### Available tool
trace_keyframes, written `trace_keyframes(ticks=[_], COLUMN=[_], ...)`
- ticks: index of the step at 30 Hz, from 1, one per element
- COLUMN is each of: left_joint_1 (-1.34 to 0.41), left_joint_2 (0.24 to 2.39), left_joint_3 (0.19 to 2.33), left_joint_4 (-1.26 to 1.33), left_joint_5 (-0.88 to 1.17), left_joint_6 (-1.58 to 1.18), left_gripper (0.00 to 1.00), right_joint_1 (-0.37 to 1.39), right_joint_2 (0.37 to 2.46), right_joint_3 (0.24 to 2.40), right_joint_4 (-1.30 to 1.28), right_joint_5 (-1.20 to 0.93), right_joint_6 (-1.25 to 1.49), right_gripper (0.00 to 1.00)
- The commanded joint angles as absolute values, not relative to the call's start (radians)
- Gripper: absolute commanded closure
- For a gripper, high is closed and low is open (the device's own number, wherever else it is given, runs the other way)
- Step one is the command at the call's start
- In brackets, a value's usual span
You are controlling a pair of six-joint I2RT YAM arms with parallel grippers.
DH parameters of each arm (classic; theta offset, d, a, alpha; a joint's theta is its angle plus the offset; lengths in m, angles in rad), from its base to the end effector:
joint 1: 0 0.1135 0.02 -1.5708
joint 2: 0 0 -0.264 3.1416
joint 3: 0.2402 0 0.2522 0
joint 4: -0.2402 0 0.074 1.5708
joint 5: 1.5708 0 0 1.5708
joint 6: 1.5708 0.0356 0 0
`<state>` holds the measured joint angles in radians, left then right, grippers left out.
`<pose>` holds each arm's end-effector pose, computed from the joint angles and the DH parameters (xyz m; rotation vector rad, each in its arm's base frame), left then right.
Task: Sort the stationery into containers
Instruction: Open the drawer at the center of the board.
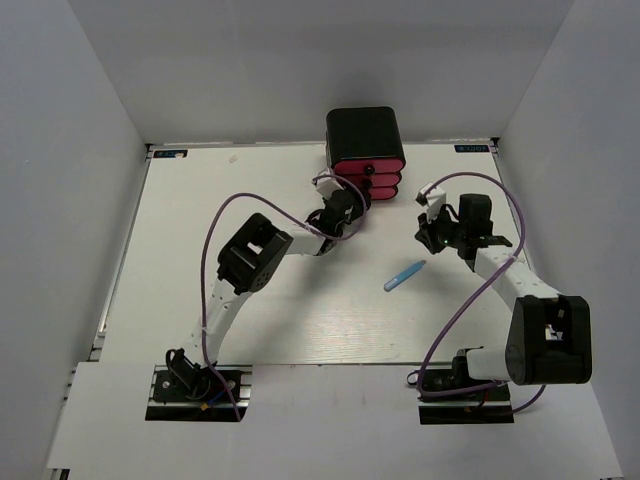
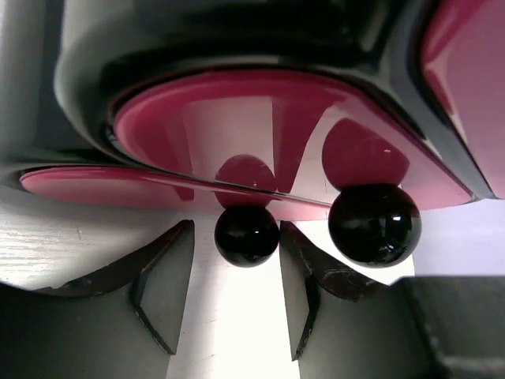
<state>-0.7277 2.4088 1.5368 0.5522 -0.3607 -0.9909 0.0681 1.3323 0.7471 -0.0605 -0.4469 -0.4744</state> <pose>0.3979 -0.3376 0.1074 -0.5079 1.8901 -0.8304 0.2780 0.0344 0.2209 -0.8078 1.9988 0.2613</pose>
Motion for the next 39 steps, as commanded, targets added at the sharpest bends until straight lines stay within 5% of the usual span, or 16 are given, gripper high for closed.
trace_keyframes(ticks=[1, 6, 10, 14, 15, 17, 23, 27, 29, 33, 36, 39], left_joint_1=[-0.723, -0.723, -0.723, -0.723, -0.723, -0.733, -0.744, -0.744, -0.744, -0.744, -0.744, -0.744], left_joint_2=[2.404, 2.414, 2.414, 2.356, 2.339, 2.284, 2.178, 2.157, 2.148, 2.126, 2.083, 2.03], left_joint_3=[1.568, 1.568, 1.543, 1.43, 1.375, 1.31, 1.135, 1.111, 1.111, 1.101, 1.066, 1.022], left_joint_4=[0.502, 0.514, 0.543, 0.618, 0.629, 0.667, 0.706, 0.716, 0.716, 0.706, 0.706, 0.715], left_joint_5=[-0.408, -0.417, -0.417, -0.373, -0.364, -0.335, -0.278, -0.258, -0.258, -0.238, -0.238, -0.238], left_joint_6=[-1.011, -1.02, -1.02, -1.02, -1.02, -1.008, -0.977, -0.977, -0.977, -0.968, -0.957, -0.936], left_gripper=[0.44, 0.5, 0.75, 0.84, 0.86, 0.87, 0.87, 0.87, 0.82, 0.45, 0.31, 0.27], right_joint_1=[0.052, 0.046, 0.041, 0.044, 0.046, 0.046, 0.046, 0.048, 0.045, 0.051, 0.057, 0.055], right_joint_2=[1.327, 1.338, 1.342, 1.357, 1.364, 1.381, 1.422, 1.528, 1.572, 1.626, 1.655, 1.698], right_joint_3=[0.759, 0.772, 0.773, 0.782, 0.788, 0.805, 0.874, 0.957, 0.998, 1.045, 1.054, 1.089], right_joint_4=[-0.057, -0.063, -0.069, -0.109, -0.126, -0.219, -0.443, -0.782, -0.891, -0.959, -0.985, -1.02], right_joint_5=[-0.482, -0.497, -0.499, -0.529, -0.573, -0.673, -0.842, -0.896, -0.887, -0.793, -0.718, -0.678], right_joint_6=[-0.468, -0.462, -0.474, -0.521, -0.54, -0.678, -1.143, -1.5, -1.659, -1.859, -1.94, -1.982], right_gripper=[0.92, 0.9, 0.89, 0.57, 0.32, 0.11, 0.1, 0.19, 0.22, 0.24, 0.24, 0.24])
